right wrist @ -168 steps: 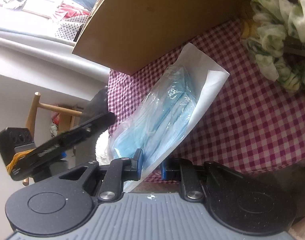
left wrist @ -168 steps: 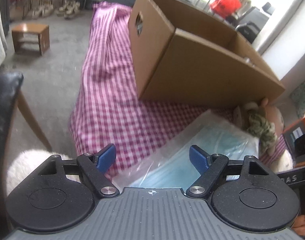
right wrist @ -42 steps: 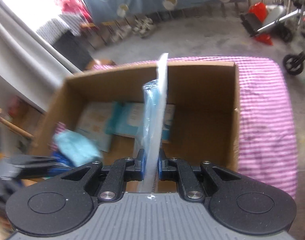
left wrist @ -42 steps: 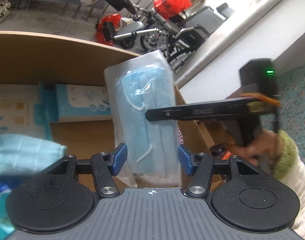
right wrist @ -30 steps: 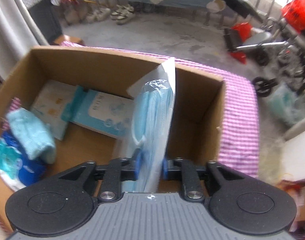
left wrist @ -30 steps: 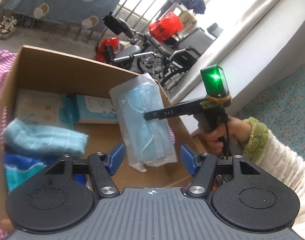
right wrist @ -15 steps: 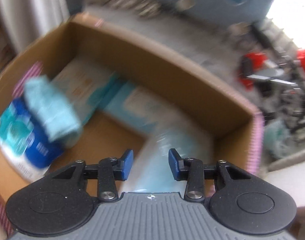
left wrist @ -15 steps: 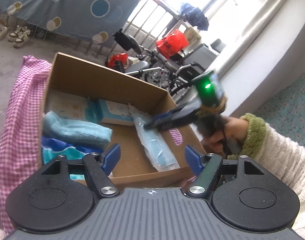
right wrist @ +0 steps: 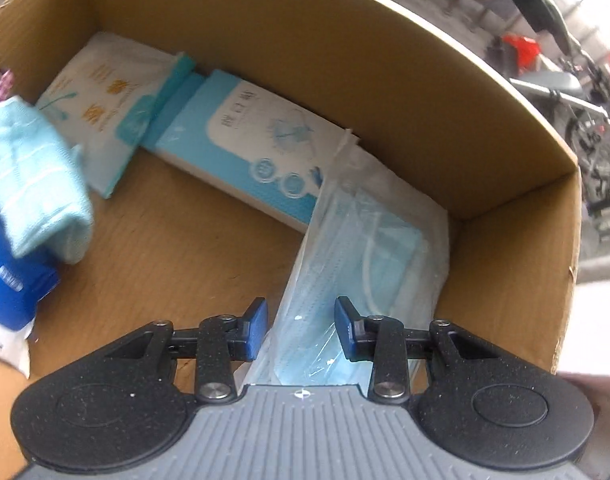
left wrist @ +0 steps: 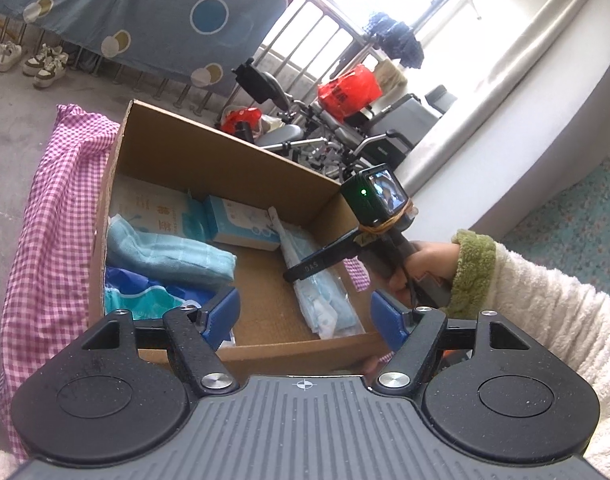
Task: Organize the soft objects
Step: 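Move the right gripper down to the pink plush doll beside the box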
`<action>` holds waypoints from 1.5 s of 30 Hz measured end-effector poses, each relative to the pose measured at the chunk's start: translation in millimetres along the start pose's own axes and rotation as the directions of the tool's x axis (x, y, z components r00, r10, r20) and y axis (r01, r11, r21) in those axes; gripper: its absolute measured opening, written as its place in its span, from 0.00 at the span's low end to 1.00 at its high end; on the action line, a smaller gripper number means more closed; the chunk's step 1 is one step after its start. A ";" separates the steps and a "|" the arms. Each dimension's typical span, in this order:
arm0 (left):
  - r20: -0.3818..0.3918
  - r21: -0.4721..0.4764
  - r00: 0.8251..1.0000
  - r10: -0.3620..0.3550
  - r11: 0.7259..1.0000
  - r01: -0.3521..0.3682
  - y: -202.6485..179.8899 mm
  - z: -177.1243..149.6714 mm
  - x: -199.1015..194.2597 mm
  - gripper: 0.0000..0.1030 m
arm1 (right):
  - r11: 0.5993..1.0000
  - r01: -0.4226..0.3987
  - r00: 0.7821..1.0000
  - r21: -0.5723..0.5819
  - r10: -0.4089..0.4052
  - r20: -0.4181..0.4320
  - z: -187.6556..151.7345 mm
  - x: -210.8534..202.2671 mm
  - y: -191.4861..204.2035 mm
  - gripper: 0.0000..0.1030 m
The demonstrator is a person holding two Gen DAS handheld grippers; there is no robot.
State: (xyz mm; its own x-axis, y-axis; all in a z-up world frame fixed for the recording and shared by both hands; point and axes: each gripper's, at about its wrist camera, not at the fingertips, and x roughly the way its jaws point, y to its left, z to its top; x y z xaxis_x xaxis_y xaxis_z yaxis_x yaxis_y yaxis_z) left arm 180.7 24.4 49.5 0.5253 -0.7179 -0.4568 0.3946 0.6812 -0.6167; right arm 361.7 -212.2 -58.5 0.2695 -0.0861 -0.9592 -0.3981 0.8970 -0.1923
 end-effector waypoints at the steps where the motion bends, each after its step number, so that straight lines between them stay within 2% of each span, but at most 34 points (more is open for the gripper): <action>1: -0.001 0.000 1.000 0.001 1.000 -0.001 0.3 -0.8 -0.9 0.70 | 1.000 0.003 1.000 0.006 -0.003 0.000 -0.3 1.9 -2.0 0.37; 7: 0.000 -0.001 1.000 0.004 1.000 -0.004 -1.1 -3.2 -5.2 0.71 | 0.996 0.010 1.000 0.088 -0.009 -0.004 0.3 0.7 -9.3 0.37; 9: 0.000 -0.001 1.000 0.007 1.000 -0.007 -0.9 -4.4 -6.6 0.72 | 0.992 -0.008 1.000 0.127 0.007 0.010 1.1 -0.8 -14.1 0.37; 11: -0.001 -0.006 1.000 0.009 1.000 -0.009 -0.8 -4.0 -6.8 0.73 | 0.985 -0.055 0.997 0.166 0.045 0.060 0.7 -1.8 -20.9 0.38; 14: -0.001 -0.007 1.000 0.015 1.000 -0.015 -2.3 -6.0 -9.4 0.76 | 0.979 -0.095 0.992 0.181 0.078 0.098 0.3 -0.7 -25.9 0.40; 17: 0.006 0.006 0.999 0.032 0.999 -0.033 -5.4 -7.9 -16.3 0.86 | 0.974 -0.129 0.987 0.185 0.109 0.117 -3.7 -12.6 -27.8 0.42; 19: 0.023 0.021 0.999 0.047 0.999 -0.048 -8.9 -9.5 -23.0 0.94 | 0.967 -0.163 0.979 0.198 0.134 0.152 -12.1 -30.2 -29.9 0.46; 20: 0.032 0.026 0.998 0.053 0.998 -0.053 -10.7 -10.2 -25.7 0.95 | 0.962 -0.181 0.973 0.204 0.144 0.183 -16.7 -41.9 -31.5 0.48; 22: 0.041 0.030 0.997 0.061 0.998 -0.063 -13.4 -11.0 -30.3 0.97 | 0.948 -0.229 0.951 0.219 0.170 0.258 -32.1 -71.5 -33.8 0.55; 25: 0.046 0.028 0.996 0.072 0.997 -0.073 -16.5 -13.5 -36.3 0.98 | 0.927 -0.306 0.908 0.219 0.215 0.361 -54.4 -113.9 -36.4 0.57; 28: 0.044 0.034 0.996 0.079 0.996 -0.080 -22.7 -17.0 -38.7 0.99 | 0.892 -0.396 0.848 0.217 0.265 0.459 -89.1 -154.5 -37.6 0.59; 29: 0.039 0.038 0.996 0.078 0.996 -0.079 -24.9 -18.0 -38.2 0.99 | 0.880 -0.427 0.822 0.210 0.280 0.496 -106.6 -168.6 -37.0 0.59; 32: 0.011 0.074 0.997 0.073 0.995 -0.074 -35.3 -21.7 -33.3 0.99 | 0.852 -0.483 0.761 0.201 0.295 0.577 -157.3 -199.8 -36.6 0.59; 33: 0.004 0.091 0.997 0.073 0.993 -0.073 -40.6 -23.2 -31.0 0.99 | 0.843 -0.498 0.744 0.202 0.295 0.600 -171.1 -205.6 -36.1 0.62; 34: -0.003 0.104 0.997 0.071 0.992 -0.071 -44.4 -24.5 -28.8 0.99 | 0.833 -0.515 0.727 0.203 0.299 0.618 -186.1 -209.1 -36.5 0.70; 36: -0.025 0.128 0.998 0.066 0.990 -0.062 -52.9 -26.6 -21.3 0.99 | 0.805 -0.552 0.690 0.218 0.293 0.662 -218.6 -214.7 -38.3 0.75; 39: -0.073 0.165 0.995 0.063 0.985 -0.050 -67.8 -31.5 -4.6 0.99 | 0.765 -0.589 0.663 0.259 0.273 0.697 -261.2 -210.6 -39.3 0.75; 41: -0.112 0.196 0.992 0.066 0.980 -0.043 -78.7 -37.0 9.3 0.99 | 0.723 -0.618 0.655 0.308 0.258 0.710 -288.5 -199.0 -42.9 0.75; 45: -0.200 0.279 0.977 0.071 0.960 -0.013 -103.6 -60.2 39.2 0.99 | 0.606 -0.681 0.649 0.412 0.239 0.723 -331.4 -167.0 -45.6 0.75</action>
State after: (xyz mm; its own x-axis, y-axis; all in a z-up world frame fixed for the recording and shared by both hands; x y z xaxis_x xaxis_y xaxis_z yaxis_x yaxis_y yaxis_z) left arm 115.1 -82.9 56.9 0.3911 -0.6817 -0.6183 0.5825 0.7035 -0.4073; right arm 44.2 -382.5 41.8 0.7134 0.4717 -0.5183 -0.0638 0.7802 0.6223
